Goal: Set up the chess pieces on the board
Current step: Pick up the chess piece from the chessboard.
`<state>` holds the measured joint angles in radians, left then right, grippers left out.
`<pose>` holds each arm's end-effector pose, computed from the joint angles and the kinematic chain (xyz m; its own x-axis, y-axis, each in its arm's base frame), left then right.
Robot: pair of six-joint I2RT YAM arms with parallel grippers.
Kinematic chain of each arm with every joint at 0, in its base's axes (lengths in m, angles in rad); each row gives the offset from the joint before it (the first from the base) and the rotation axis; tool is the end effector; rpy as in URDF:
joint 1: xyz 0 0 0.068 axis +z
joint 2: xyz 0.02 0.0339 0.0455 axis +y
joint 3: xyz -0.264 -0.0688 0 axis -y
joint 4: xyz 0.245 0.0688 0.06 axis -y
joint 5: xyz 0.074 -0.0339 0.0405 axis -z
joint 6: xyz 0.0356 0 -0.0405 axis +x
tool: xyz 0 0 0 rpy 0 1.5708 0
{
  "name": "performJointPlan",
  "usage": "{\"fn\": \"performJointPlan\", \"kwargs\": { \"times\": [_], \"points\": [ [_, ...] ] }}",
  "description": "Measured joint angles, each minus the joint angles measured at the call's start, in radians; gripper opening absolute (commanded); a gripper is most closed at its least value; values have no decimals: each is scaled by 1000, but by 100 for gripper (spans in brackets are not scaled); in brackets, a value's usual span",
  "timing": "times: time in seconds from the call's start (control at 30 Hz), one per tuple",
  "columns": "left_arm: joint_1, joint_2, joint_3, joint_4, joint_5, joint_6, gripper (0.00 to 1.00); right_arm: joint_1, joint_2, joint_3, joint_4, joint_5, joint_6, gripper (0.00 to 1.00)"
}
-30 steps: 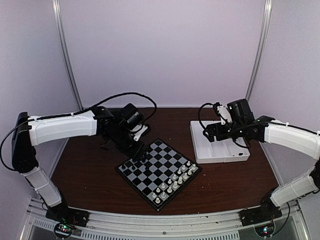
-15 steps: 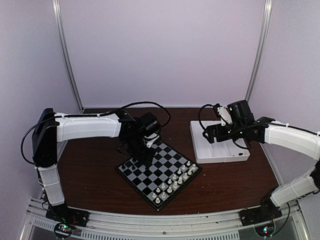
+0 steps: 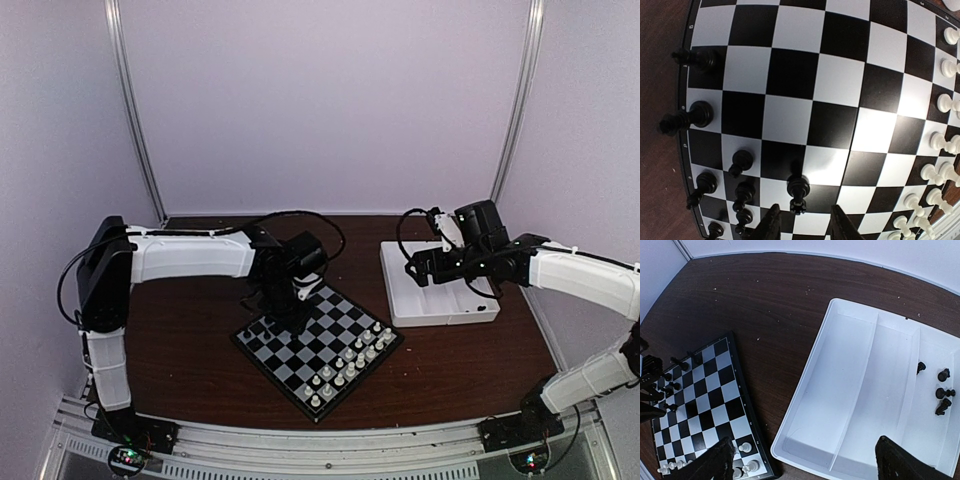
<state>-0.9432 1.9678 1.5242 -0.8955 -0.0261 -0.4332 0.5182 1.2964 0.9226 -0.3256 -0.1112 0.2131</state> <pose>0.2323 -0.3186 0.1993 -0.8569 0.4666 -0.2191 0.4913 0.8679 -0.0733 0.2432 0.1432 0.2636 -0.6663 -0.1380 -0.7328 -0.4349 0.8701 0.2317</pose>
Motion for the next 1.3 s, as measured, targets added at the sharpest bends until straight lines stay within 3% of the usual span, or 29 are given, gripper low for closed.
{"fn": "performJointPlan", "kwargs": {
  "times": [0.4,0.57,1.3],
  "points": [
    [0,45,25,-12,-20,6,30,0,8,0,0,3,0,97],
    [0,48,26,-20,-23,9,23,0,16,0,0,3,0,98],
    [0,64,26,-27,-22,16,16,0,34,0,0,3,0,97]
  ]
}}
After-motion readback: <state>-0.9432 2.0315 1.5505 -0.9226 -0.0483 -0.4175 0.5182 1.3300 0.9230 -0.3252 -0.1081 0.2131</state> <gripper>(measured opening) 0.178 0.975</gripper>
